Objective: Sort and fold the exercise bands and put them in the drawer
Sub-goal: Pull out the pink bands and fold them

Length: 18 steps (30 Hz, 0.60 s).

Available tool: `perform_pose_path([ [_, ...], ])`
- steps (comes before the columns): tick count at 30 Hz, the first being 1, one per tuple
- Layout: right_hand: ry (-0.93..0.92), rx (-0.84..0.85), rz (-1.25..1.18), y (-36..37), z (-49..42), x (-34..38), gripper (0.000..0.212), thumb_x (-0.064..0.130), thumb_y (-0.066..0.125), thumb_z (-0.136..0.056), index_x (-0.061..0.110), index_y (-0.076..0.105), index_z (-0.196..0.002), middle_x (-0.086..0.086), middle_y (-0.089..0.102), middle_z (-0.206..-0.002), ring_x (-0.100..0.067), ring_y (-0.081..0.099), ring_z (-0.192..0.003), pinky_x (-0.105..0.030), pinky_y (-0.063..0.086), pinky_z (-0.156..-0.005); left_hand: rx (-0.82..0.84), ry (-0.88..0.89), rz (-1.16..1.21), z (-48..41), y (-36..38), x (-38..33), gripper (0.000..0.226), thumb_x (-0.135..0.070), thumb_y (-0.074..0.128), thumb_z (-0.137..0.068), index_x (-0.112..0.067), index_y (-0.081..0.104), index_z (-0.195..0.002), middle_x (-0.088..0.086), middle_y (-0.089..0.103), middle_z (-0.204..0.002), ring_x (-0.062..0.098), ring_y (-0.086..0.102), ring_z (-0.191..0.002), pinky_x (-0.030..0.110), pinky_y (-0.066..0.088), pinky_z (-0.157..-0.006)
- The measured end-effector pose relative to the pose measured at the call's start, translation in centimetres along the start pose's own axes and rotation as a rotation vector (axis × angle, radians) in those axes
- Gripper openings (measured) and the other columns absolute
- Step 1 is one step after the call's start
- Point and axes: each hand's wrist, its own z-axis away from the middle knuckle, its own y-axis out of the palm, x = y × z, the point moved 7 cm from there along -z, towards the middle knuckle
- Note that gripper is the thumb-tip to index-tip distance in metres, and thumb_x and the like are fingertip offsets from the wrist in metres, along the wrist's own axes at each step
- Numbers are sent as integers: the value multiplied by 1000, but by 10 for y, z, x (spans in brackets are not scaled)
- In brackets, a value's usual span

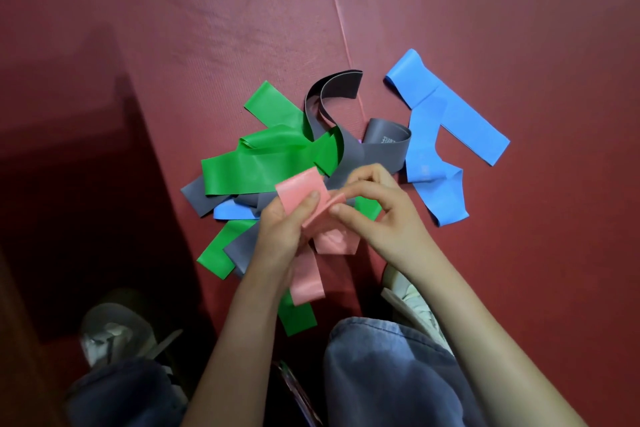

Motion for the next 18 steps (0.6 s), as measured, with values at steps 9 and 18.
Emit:
perform_pose_path([
  [9, -74, -45, -70, -5, 3, 26, 20, 20, 59, -76, 38, 54, -72, 28, 60, -71, 8, 54, -66, -6, 40, -65, -76, 44, -41, -6, -12, -9, 34, -22, 26, -98, -15, 58, -87, -4, 71, -61, 5, 67, -60, 17, 53, -56],
  [18, 109, -110, -477, -4, -6, 33, 8, 12, 59, -71, 19, 62, -73, 12, 65, -54, 5, 56, -51, -9, 44, -51, 60, 220, -41, -3, 8, -48, 27, -33, 36, -87, -25, 61, -94, -8, 74, -77, 4, 68, -76, 20, 55, -72],
])
